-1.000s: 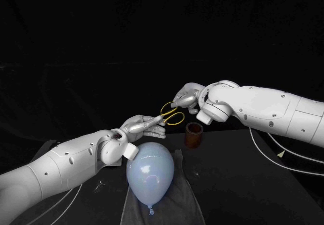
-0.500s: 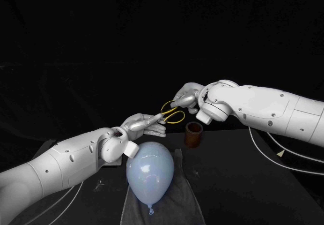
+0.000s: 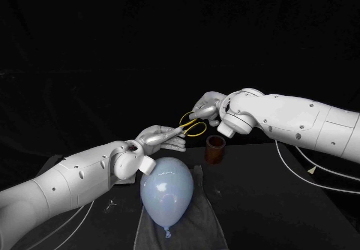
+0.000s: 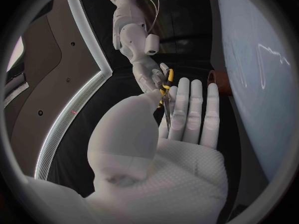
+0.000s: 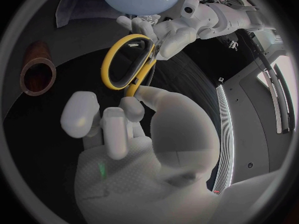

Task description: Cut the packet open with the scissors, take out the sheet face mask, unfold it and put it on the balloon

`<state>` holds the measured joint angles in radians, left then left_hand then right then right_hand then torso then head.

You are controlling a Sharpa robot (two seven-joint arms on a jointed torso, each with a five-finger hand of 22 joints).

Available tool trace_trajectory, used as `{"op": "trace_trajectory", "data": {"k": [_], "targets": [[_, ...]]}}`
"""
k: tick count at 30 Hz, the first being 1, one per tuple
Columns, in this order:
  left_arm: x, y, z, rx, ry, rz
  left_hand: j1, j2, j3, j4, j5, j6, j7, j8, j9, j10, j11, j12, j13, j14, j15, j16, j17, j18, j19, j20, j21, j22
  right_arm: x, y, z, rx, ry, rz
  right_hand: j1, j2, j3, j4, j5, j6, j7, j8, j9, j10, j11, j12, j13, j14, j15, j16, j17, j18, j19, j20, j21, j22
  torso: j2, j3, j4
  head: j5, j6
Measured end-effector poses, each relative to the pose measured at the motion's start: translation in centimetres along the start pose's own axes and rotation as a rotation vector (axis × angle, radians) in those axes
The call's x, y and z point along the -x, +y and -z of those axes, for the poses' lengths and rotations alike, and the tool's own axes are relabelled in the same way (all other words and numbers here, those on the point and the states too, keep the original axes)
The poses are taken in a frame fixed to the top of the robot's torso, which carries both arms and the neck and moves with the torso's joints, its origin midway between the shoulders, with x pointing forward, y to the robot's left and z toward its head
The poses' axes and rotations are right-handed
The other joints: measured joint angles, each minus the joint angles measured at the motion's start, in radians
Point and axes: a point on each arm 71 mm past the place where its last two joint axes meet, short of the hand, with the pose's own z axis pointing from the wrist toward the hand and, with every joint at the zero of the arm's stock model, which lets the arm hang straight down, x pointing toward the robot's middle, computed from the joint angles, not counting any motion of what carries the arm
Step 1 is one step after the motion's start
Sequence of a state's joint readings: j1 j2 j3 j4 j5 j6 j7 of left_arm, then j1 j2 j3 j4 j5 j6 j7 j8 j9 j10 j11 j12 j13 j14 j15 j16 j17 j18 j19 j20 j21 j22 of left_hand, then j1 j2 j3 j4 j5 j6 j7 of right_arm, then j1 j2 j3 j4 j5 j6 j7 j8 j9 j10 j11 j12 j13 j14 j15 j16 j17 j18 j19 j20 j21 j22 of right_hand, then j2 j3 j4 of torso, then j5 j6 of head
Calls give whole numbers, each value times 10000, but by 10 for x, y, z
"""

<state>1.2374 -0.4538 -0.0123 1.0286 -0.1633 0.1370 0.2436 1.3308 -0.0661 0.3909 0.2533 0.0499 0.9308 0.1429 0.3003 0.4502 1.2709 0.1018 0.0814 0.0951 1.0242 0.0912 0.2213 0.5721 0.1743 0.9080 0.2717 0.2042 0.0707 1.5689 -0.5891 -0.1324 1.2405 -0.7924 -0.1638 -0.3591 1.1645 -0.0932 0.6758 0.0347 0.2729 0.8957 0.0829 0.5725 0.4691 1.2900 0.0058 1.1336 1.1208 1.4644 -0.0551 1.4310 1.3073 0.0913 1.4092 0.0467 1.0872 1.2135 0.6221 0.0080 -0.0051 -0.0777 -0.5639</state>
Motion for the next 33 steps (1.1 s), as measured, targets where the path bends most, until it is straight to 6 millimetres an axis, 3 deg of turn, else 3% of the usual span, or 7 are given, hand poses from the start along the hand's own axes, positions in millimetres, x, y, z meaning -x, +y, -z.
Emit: {"op": "trace_trajectory", "data": {"k": [10, 23, 25, 28, 29, 31, 33], "targets": [[0, 0, -1, 2, -162, -53, 552, 436, 810, -433, -39, 186, -115, 18, 127, 304, -159, 115, 25, 161, -160, 82, 163, 0, 108, -108, 0, 4, 0, -1, 0, -46, 41, 22, -1, -1, 0, 0, -6, 18, -19, -20, 8, -1, 1, -1, -2, 0, 0, -1, 2, -4, -1, 1, -10, 8, 0, -2, 3, 11, -8], [3, 0, -1, 134, -482, -280, 530, 231, 1175, -231, -63, 292, -145, 438, 624, 576, -219, 229, 77, 362, -284, 81, 356, -10, 270, -198, 110, 59, -1, -4, -2, -140, 55, 34, -1, -2, -106, -20, -8, 16, -17, 1, -12, -87, -4, -237, -267, 0, 0, -1, 9, -9, -2, 1, -179, -126, -2, 1, -2, 13, -27], [4, 0, -1, 176, -527, -342, 412, 115, 1684, -738, -71, 302, -154, 440, 688, 589, -232, 230, 87, 412, -269, 80, 368, -12, 270, -197, 116, 59, -1, -5, -3, -166, 42, 24, -71, -71, -192, 15, -43, -139, 62, -35, -48, -356, 56, -554, -547, 0, 0, -57, 9, -10, -12, -1, -373, -249, -2, 2, -2, 16, -28], [5, -1, -1, 219, -587, -430, 385, 89, 1697, -724, -33, 302, -154, 502, 694, 608, -248, 229, 91, 439, -293, 80, 380, -14, 269, -197, 116, 61, -1, -6, -4, -174, 31, -13, -304, -305, -421, 172, -22, -539, 277, -440, -249, -1654, 268, -2275, -2116, -12, 92, -570, -118, 124, -540, 99, -1590, -1084, -2, 3, -4, 18, -32], [6, -1, -1, 235, -615, -466, 371, 75, 1710, -711, -31, 302, -154, 504, 695, 610, -250, 251, 91, 448, -302, 80, 384, -15, 269, -197, 116, 70, -1, -6, -5, -166, 27, -38, -421, -421, -552, 258, 27, -713, 423, -664, -378, -2196, 390, -3020, -2753, -72, 214, -1146, -558, 334, -1016, 181, -2672, -1813, -2, 3, -5, 19, -35], [7, -2, -1, 268, -674, -542, 359, 62, 1710, -711, -29, 303, -154, 506, 700, 610, -250, 269, 101, 448, -302, 80, 384, -20, 269, -197, 116, 71, -1, -8, -5, -137, 12, -105, -504, -634, -846, 449, -248, -1086, 684, -1121, -640, -2809, 650, -3880, -3467, -861, 488, -2712, -2096, 654, -2029, 405, -4727, -3177, -2, 3, -6, 27, -38], [10, -3, -1, 305, -768, -632, 359, 62, 1711, -711, -28, 302, -154, 507, 702, 611, -250, 269, 110, 448, -302, 80, 389, -24, 269, -197, 116, 71, -1, -9, -7, -61, 2, -218, -482, -764, -1064, 667, -434, -1395, 853, -1512, -858, -3406, 849, -4755, -4211, -2333, 715, -4837, -4078, 723, -2763, 639, -5819, -3872, -4, 3, -8, 34, -38]]}}
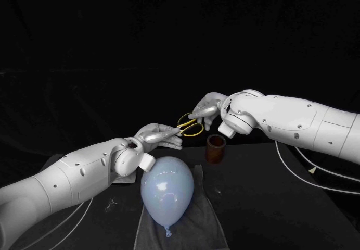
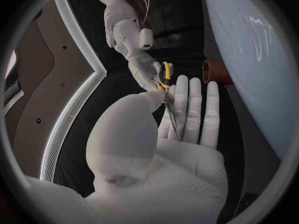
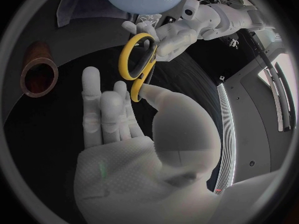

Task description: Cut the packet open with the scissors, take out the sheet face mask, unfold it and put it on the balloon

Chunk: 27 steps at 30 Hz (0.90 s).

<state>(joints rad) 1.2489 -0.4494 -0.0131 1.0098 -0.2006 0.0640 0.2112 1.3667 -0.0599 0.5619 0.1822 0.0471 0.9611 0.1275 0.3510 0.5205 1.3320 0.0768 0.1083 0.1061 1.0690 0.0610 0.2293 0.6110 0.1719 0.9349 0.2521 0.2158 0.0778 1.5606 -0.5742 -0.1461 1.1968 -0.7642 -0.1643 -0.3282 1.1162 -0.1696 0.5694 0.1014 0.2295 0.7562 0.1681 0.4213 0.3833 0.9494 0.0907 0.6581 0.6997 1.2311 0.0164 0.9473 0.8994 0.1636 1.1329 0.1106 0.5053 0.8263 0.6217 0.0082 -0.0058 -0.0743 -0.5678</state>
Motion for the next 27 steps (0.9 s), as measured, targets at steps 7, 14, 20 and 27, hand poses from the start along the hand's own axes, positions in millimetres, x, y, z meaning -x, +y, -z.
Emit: {"op": "trace_trajectory", "data": {"k": [7, 14, 20, 27], "targets": [[8, -4, -1, 129, -224, -246, -13, -13, 0, 0, 2, -1, 0, 48, 5, 89, -17, 0, 11, 53, -20, 0, 12, -9, -1, 0, 39, -1, -5, -3, -4, 490, 109, -491, 289, -202, -1111, 533, -214, -339, 236, -656, -351, -953, 439, -2121, -2607, -2362, 647, -2840, -2253, 68, -1251, 733, -2776, -2287, 1, 2, 5, 14, 21], [13, -3, 0, 300, -358, -390, -39, -38, 0, -1, 1, -2, 1, 48, 11, 93, -19, 0, 11, 52, -19, -1, 27, -16, -1, 1, 39, 10, -3, -6, -4, 1012, 32, -952, 754, -24, -2190, 1042, -301, -334, 239, -776, -476, -778, 720, -2893, -4517, -3352, 1069, -4839, -3950, 68, -1684, 1241, -4396, -4388, 12, 1, 9, 17, 22], [20, -2, 2, 471, -525, -510, -93, -93, 29, 26, 1, -3, 1, 48, 145, 92, -18, 40, 19, 52, -18, -1, 27, -21, 35, -36, 39, 10, 9, -17, 0, 1380, -279, -1355, 908, 28, -2740, 1324, -361, -145, 264, -874, -550, -663, 822, -3035, -5260, -3364, 1086, -5505, -4544, 67, -1775, 1331, -4396, -5247, 9, -3, 11, 15, 17], [31, 1, 6, 692, -750, -652, -118, -117, 31, 26, -6, -7, 5, 48, 194, 89, -15, 40, 20, 51, -17, -1, 27, -25, 35, -36, 39, 9, 28, -34, 2, 1788, -1032, -1721, 1723, 462, -2917, 1302, -479, 303, 317, -1064, -643, -431, 878, -3501, -6037, -3401, 1297, -6407, -5129, 63, -2048, 1489, -4396, -6111, -4, -4, 9, 58, 69]]}}
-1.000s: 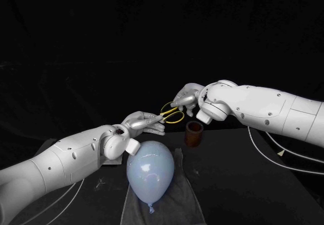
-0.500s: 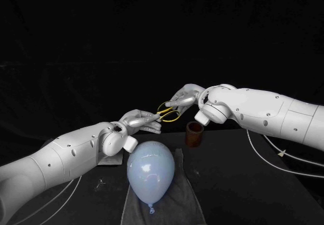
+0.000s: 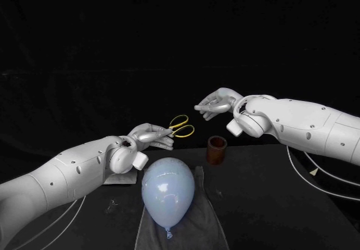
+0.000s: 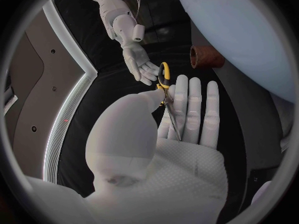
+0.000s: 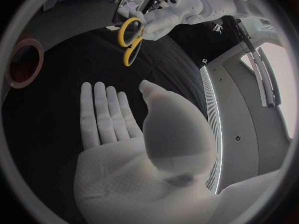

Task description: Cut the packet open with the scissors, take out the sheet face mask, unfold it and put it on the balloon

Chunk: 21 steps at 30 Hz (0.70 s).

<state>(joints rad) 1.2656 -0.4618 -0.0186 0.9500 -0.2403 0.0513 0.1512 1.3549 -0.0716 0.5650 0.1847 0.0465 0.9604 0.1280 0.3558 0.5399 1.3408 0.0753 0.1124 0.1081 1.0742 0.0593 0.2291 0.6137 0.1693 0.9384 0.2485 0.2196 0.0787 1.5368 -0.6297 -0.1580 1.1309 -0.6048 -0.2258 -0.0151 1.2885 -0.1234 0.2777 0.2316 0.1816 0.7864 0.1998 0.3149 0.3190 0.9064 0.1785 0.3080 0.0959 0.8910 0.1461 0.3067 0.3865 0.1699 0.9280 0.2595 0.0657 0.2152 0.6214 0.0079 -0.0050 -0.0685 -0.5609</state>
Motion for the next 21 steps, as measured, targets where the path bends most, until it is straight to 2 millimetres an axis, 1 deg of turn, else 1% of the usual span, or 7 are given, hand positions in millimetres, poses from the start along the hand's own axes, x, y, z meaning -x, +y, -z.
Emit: {"op": "trace_trajectory", "data": {"k": [4, 7, 11, 13, 17, 20, 21], "targets": [[5, 2, 2, 126, -76, -63, -5, -6, 2, -2, -1, -11, 11, 0, 0, -1, 1, 0, 0, 0, 1, 0, 4, -1, 0, 0, 0, -1, 17, -13, 3, 274, -561, -37, 919, 157, 656, -521, -335, 432, 65, -213, -123, 564, -157, -399, -321, 915, -219, -102, -143, -5, 640, -230, 175, -257, -2, -2, 3, 16, 34], [7, 3, 4, 203, -115, -107, -15, -15, 56, -57, -2, -12, 11, 0, 0, -1, 2, 0, 0, -1, 1, 0, 10, -3, 0, 0, 0, -1, 23, -16, 8, 621, -695, 7, 1167, 9, 1218, -750, -428, 655, -12, -369, -207, 1112, -321, -717, -345, 1848, -483, -34, -146, -10, 1403, -527, 448, -299, 0, -1, 5, 39, 41], [10, 4, 5, 286, -156, -149, -15, -14, 56, -57, -4, -13, 12, 0, 0, -2, 2, 0, -1, -1, 2, 0, 10, -5, -1, 0, 0, -2, 18, -11, 16, 1256, -451, 244, 1335, -167, 1742, -1052, -481, 879, -162, -506, -254, 1934, -536, -1136, -349, 3022, -860, 222, 58, -19, 2383, -959, 925, -187, 12, 0, 14, 61, 36], [11, 5, 5, 323, -170, -172, -13, -13, 56, -57, -5, -13, 12, 0, 0, -2, 2, 0, -1, -1, 2, 0, 10, -5, -1, 0, 0, -2, 14, -8, 20, 1597, -268, 527, 1342, -198, 1849, -1159, -481, 962, -214, -541, -274, 2149, -617, -1317, -350, 3519, -999, 382, 201, -40, 2797, -1131, 1195, -77, 16, 0, 21, 89, 18], [13, 5, 7, 384, -190, -225, -12, -12, 55, -57, -5, 5, 32, 39, 0, -3, 3, 0, 3, -1, 2, -1, 9, -7, -1, 0, -1, 8, 4, 1, 30, 2263, 156, 1375, 1087, -453, 1859, -1341, -481, 999, -250, -807, -352, 2359, -753, -1798, -347, 4603, -1287, 840, 672, -86, 3640, -1464, 1848, 258, 16, 6, 22, 174, -14], [13, 6, 7, 422, -192, -259, -12, -11, 55, -58, -5, 20, 47, 42, 0, -3, 3, 0, 9, 0, 1, -1, 10, -8, -1, 1, -1, 8, -5, 9, 35, 2760, 471, 2182, 954, -586, 2001, -1561, -234, 996, -365, -1008, -401, 2498, -892, -2141, -327, 5606, -1514, 2048, 1524, -90, 4642, -1735, 2736, 757, 15, 6, 11, 223, -29], [13, 6, 7, 436, -188, -277, -11, -11, 55, -58, -6, 19, 47, 42, 0, -3, 3, 0, 9, 6, -4, -1, 10, -9, -1, 1, -1, 8, -10, 14, 37, 2982, 604, 2541, 872, -667, 2098, -1608, -188, 1001, -371, -1076, -410, 2518, -912, -2266, -314, 5674, -1557, 2987, 2251, -91, 4897, -1766, 3068, 977, 14, 5, 6, 232, -32]]}}
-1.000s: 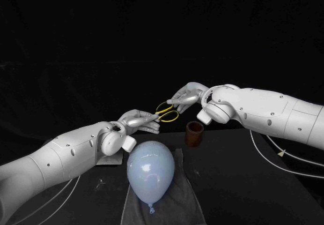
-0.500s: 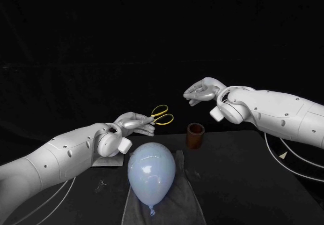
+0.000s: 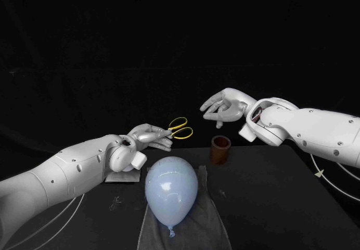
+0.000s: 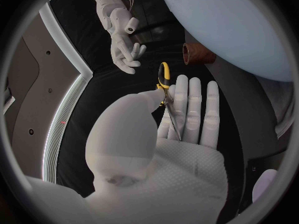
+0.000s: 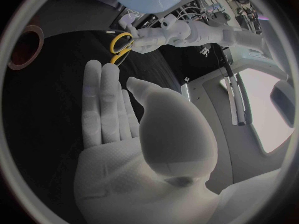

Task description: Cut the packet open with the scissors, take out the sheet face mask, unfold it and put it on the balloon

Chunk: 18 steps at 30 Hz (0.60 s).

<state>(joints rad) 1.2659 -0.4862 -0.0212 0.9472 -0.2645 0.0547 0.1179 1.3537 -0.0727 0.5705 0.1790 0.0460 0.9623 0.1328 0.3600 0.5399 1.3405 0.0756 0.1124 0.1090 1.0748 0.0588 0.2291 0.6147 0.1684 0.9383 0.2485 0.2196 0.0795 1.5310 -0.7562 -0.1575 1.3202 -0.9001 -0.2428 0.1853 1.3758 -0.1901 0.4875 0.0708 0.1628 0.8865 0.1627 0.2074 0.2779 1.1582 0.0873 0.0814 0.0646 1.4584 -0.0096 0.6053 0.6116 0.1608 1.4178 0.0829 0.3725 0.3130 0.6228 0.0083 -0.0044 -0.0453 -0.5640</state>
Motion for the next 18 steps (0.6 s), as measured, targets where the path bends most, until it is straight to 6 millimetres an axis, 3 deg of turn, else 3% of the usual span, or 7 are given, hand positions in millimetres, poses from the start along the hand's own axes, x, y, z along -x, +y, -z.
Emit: {"op": "trace_trajectory", "data": {"k": [2, 4, 7, 10, 12, 18], "targets": [[0, 0, 0, 22, 9, -24, 0, 0, 0, 0, 0, 0, 0, 0, 0, 0, 0, 0, 0, 30, -27, 0, 11, -1, 0, 0, 0, 0, -5, 9, -1, 340, 223, 526, -89, -89, 200, -23, 1, 0, 0, -73, -2, -90, 4, -144, 1, 28, -5, 1907, 1603, -3, 215, -49, 465, 348, -2, 0, -6, 12, -8], [0, 1, 0, 47, 26, -51, 0, 0, 0, 0, -1, -1, 0, 0, 0, 0, 1, 0, 0, 46, -15, 0, 11, -1, 0, 0, 0, 0, -12, 18, -2, 701, 452, 1140, -191, -191, 332, -104, 1, -15, -15, -185, -3, -453, 51, -168, 1, 72, 12, 3466, 2983, -14, 367, -91, 1684, 1544, -2, 0, -9, 14, -8], [-1, 1, 0, 72, 53, -89, 1, 1, 0, -1, -3, -1, 1, 0, 1, 0, 1, 0, 0, 48, -15, 0, 11, -2, 0, 0, 0, -1, -20, 29, -5, 1022, 660, 1806, -223, -159, 640, -270, -123, -15, -15, -232, 30, -640, 109, -168, 1, 83, 22, 4889, 4189, -225, 436, -96, 3418, 3292, -4, 0, -9, 14, -1], [-1, 1, 0, 99, 94, -130, 1, 1, -1, -1, -3, -1, 1, 0, 10, 0, 1, 0, 0, 48, -15, 0, 11, -5, -1, 0, 0, -1, -30, 40, -12, 1245, 810, 2604, -310, -149, 773, -379, -297, -15, -15, -271, 75, -903, 144, -168, 1, 91, 39, 5544, 4695, -324, 438, -95, 4377, 4294, -7, -3, -9, 8, 17], [-2, 1, 0, 109, 145, -158, 1, 2, -1, -1, -4, -6, 5, 0, 10, -1, 1, 0, -1, 48, -15, 0, 11, -57, 0, 0, 4, -1, -34, 45, -15, 1287, 845, 3045, -381, -212, 771, -381, -416, -51, -50, -338, 83, -1102, 142, -168, 0, 79, 97, 5691, 4768, -358, 438, -95, 4578, 4513, -7, -5, -9, 7, 25], [-7, 0, 0, 126, 341, -224, 1, 1, -1, -1, -24, 20, -21, -3, 17, -1, 2, 0, -1, 48, -14, 0, 11, 47, -1, 0, 38, -2, -47, 59, -28, 1264, 835, 4213, -497, -227, 499, -447, -602, -176, -173, -428, 105, -1635, 93, -168, 0, 79, 97, 6031, 4968, -378, 328, -82, 4815, 4822, -4, -16, -3, 5, 33]]}}
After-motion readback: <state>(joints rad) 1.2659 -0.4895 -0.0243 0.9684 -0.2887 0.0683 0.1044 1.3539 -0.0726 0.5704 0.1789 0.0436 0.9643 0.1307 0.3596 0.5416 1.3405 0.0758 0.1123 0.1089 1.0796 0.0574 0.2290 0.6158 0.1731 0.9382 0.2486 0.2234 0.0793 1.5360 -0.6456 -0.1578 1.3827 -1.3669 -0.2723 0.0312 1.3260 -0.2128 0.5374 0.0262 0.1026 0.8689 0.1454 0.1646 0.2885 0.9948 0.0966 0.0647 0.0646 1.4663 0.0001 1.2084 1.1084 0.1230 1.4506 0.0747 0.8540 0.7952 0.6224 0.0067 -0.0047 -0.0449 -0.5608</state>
